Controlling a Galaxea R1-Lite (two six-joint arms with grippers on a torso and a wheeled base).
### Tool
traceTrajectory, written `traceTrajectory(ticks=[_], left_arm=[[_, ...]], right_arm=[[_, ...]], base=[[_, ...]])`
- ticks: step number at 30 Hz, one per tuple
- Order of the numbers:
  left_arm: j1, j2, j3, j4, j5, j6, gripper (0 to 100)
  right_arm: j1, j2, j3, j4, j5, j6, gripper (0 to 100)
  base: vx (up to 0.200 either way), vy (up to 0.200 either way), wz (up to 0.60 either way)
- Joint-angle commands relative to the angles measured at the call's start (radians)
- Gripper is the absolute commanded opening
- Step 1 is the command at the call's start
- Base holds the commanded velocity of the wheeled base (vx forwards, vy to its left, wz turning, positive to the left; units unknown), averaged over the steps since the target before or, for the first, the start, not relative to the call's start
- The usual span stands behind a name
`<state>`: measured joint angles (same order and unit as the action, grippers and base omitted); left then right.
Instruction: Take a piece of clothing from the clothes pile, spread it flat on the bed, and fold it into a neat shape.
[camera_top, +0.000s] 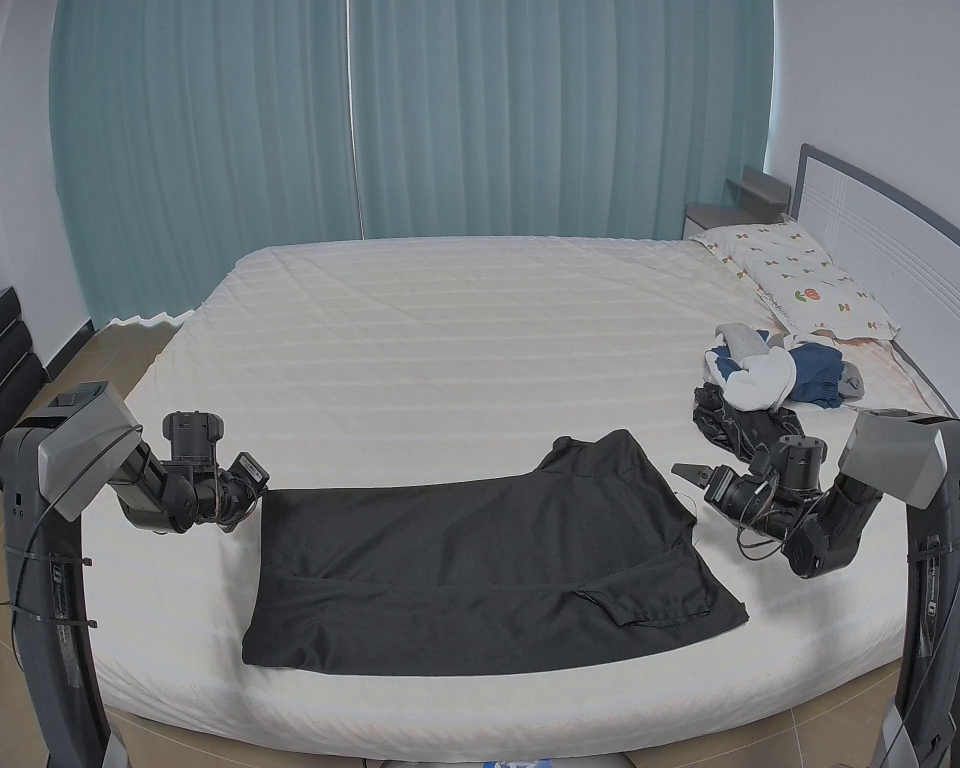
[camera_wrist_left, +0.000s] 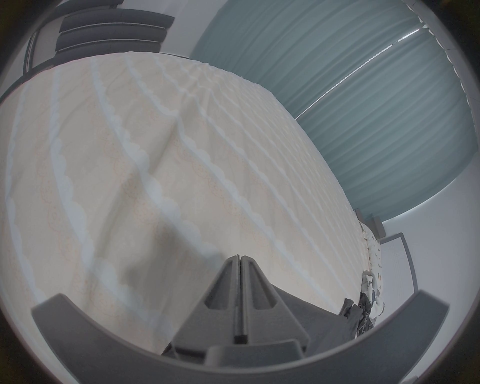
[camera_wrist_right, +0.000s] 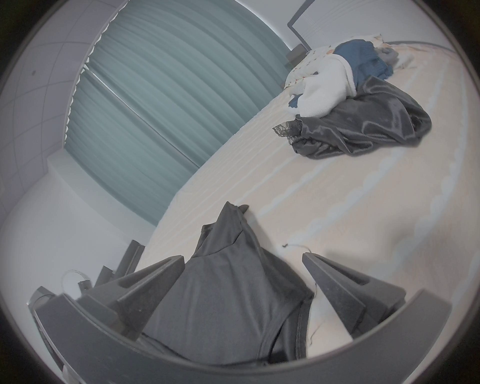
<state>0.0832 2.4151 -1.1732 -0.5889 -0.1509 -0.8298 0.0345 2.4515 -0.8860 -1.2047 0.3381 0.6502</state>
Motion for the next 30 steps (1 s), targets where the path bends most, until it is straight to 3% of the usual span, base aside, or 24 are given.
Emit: traceTrajectory(ticks=[1, 6, 15, 29, 30], left_arm=[[0.006, -0.017, 0.017, 0.0, -0.01, -0.003, 0], [0.006, -0.016, 0.018, 0.0, -0.01, -0.003, 0], [0.006, -0.014, 0.023, 0.0, -0.012, -0.003, 0], [0.006, -0.013, 0.021, 0.0, -0.024, -0.005, 0], [0.006, -0.013, 0.021, 0.0, -0.024, -0.005, 0]], right_arm=[[0.038, 0.014, -0.177, 0.151, -0.054, -0.063, 100], [0.071, 0.092, -0.386, 0.33, -0.156, -0.175, 100], [0.128, 0.204, -0.653, 0.516, -0.241, -0.207, 100], [0.133, 0.288, -0.84, 0.605, -0.266, -0.205, 100], [0.133, 0.288, -0.84, 0.605, -0.266, -0.205, 0]], base=[[0.0, 0.0, 0.0], [0.0, 0.0, 0.0], [0.0, 0.0, 0.0], [0.0, 0.0, 0.0], [0.0, 0.0, 0.0]])
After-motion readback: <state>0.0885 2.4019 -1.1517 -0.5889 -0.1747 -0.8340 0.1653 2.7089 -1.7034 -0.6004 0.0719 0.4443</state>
